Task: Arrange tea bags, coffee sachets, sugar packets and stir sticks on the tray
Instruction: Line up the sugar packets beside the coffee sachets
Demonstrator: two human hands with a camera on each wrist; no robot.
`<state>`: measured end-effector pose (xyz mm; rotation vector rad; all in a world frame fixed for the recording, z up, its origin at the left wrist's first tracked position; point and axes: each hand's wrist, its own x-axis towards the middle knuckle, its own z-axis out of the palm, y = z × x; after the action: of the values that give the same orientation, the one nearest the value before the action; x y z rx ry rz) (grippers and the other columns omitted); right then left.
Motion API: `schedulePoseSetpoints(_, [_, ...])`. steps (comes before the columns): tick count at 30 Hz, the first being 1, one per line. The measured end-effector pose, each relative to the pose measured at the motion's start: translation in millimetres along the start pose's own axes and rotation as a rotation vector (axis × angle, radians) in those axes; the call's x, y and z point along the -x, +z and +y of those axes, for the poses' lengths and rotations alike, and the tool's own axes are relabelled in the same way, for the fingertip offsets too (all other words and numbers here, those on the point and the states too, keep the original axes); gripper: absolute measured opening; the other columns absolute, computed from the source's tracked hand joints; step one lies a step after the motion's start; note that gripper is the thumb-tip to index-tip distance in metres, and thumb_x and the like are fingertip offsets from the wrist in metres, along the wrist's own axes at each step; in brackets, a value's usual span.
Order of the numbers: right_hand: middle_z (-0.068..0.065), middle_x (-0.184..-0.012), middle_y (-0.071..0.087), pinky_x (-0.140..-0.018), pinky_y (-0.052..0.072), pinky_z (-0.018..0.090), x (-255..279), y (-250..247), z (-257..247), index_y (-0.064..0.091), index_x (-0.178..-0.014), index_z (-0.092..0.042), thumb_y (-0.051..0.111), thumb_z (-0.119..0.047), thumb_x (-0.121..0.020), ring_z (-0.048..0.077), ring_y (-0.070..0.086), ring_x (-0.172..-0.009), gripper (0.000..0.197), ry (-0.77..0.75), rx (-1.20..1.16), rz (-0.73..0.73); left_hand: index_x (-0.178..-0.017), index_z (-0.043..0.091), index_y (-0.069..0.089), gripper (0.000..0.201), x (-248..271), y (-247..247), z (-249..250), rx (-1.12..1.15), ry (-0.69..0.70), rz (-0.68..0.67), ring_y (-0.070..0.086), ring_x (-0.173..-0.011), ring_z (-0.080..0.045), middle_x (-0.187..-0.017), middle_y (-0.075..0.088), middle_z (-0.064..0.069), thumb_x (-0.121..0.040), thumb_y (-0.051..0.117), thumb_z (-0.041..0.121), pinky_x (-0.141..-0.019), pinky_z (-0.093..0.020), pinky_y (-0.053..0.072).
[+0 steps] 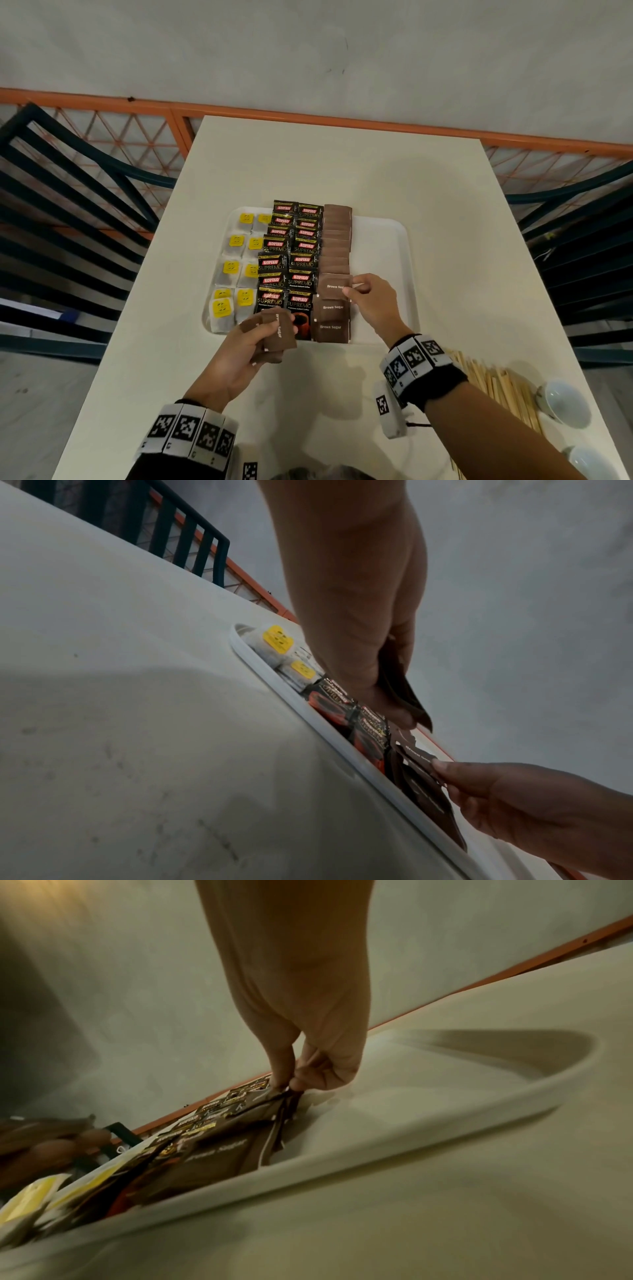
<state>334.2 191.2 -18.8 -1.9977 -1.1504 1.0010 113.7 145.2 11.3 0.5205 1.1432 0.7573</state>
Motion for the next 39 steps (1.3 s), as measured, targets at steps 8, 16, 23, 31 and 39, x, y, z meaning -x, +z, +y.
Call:
schedulePoseSetpoints(8, [0.001,-0.093,0.06,-0.068,0.038,0.013,18.3,3.7,-16.8,0.062,-0.105,-0.012,0.062,-0.026,-0.087,0.012,0.054,-0.086,0.022,-0.157,0.062,-0.041,-0.103,0.013,0.067,0.022,-2.5,4.4,0.2,-0.009,0.045,0.06,0.067,-0.068,-0.015,-0.079,0.072,-0.005,-0.087,0.056,0.003,-0.044,-0.022,0.049])
schedulePoseSetpoints(16, [0.0,-0.103,0.064,-0.077,0.046,0.019,44.1,14.7,-40.0,0.058,-0.116,-0.02,0.064,-0.036,-0.084,0.01,0.06,-0.09,0.037,-0.167,0.089,-0.595,-0.106,0.009,0.064,0.023,-5.2,7.6,-2.5,-0.061,0.11,0.068,0.066,-0.067,-0.015,-0.081,0.069,-0.007,-0.085,0.058,0.002,-0.044,-0.023,0.045])
schedulePoseSetpoints(23, [0.004,-0.081,0.064,-0.065,0.05,0.025,48.2,22.7,-33.4,0.058,-0.082,-0.02,0.062,-0.013,-0.086,0.012,0.06,-0.067,0.009,-0.038,-0.202,-0.637,-0.092,0.007,0.062,0.01,-8.8,1.0,-3.1,-0.025,0.116,0.07,0.062,-0.067,-0.021,-0.077,0.066,-0.012,-0.087,0.056,0.002,-0.06,-0.03,0.051])
schedulePoseSetpoints(31, [0.0,-0.088,0.066,-0.062,0.052,0.016,31.4,15.2,-29.3,0.062,-0.1,-0.007,0.06,-0.01,-0.088,0.008,0.06,-0.075,0.013,-0.067,-0.294,-0.501,-0.102,-0.002,0.061,0.02,-11.3,1.6,-3.1,0.114,0.032,0.029,0.065,-0.064,-0.019,-0.078,0.065,-0.016,-0.093,0.049,0.012,-0.059,-0.027,0.056])
schedulePoseSetpoints(39, [0.001,-0.083,0.065,-0.057,0.047,0.016,-18.1,-3.7,-24.9,0.062,-0.098,-0.007,0.065,-0.01,-0.084,0.013,0.06,-0.072,0.014,0.009,-0.274,-0.162,-0.1,0.001,0.059,0.018,-11.9,-2.1,3.2,0.271,-0.048,0.082,0.071,-0.071,-0.025,-0.078,0.072,-0.015,-0.094,0.045,0.012,-0.064,-0.033,0.06])
